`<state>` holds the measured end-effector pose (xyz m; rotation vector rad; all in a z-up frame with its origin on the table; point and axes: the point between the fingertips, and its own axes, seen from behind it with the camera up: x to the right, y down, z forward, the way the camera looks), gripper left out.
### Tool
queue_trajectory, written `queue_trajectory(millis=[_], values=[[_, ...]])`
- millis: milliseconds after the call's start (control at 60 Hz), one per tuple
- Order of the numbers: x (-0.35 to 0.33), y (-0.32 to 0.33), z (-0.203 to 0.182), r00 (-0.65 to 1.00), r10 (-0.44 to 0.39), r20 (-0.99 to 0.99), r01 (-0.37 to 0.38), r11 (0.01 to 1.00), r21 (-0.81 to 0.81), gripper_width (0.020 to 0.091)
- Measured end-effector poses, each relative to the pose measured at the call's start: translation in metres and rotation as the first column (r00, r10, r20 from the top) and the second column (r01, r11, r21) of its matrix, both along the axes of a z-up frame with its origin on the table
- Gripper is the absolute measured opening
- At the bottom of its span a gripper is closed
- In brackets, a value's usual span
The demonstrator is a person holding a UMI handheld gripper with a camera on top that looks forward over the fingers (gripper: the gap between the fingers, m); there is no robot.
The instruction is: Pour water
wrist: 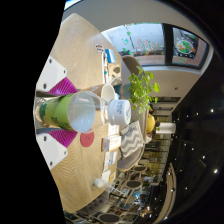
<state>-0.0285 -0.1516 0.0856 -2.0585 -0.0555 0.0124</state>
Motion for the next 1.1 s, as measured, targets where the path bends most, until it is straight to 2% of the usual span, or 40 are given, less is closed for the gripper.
queue_trajectory(millis=[167, 317, 467, 617, 717, 783, 867, 967, 1100], values=[[0.029, 0.02, 0.05, 0.986, 0.003, 0.164, -0.009, 0.999, 0.041, 0.041], [0.071, 0.059, 0.09, 0.902, -0.001, 0.432, -0.021, 0.999, 0.045, 0.0409], [0.098, 0.105, 0.116, 0.663, 0.027, 0.748, -0.061, 0.998, 0.018, 0.041], [0.092, 0.14, 0.123, 0.295, 0.103, 0.95, -0.151, 0.987, -0.06, 0.0409], [0.084, 0.155, 0.115, 0.028, 0.148, 0.989, -0.199, 0.97, -0.14, 0.0406], [0.082, 0.161, 0.109, -0.142, 0.179, 0.974, -0.197, 0.959, -0.205, 0.0407], [0.083, 0.168, 0.1, -0.281, 0.203, 0.938, -0.188, 0.947, -0.262, 0.0406], [0.077, 0.169, 0.099, -0.374, 0.217, 0.901, -0.179, 0.937, -0.3, 0.0407], [0.068, 0.17, 0.1, -0.397, 0.215, 0.892, -0.2, 0.928, -0.313, 0.0407]])
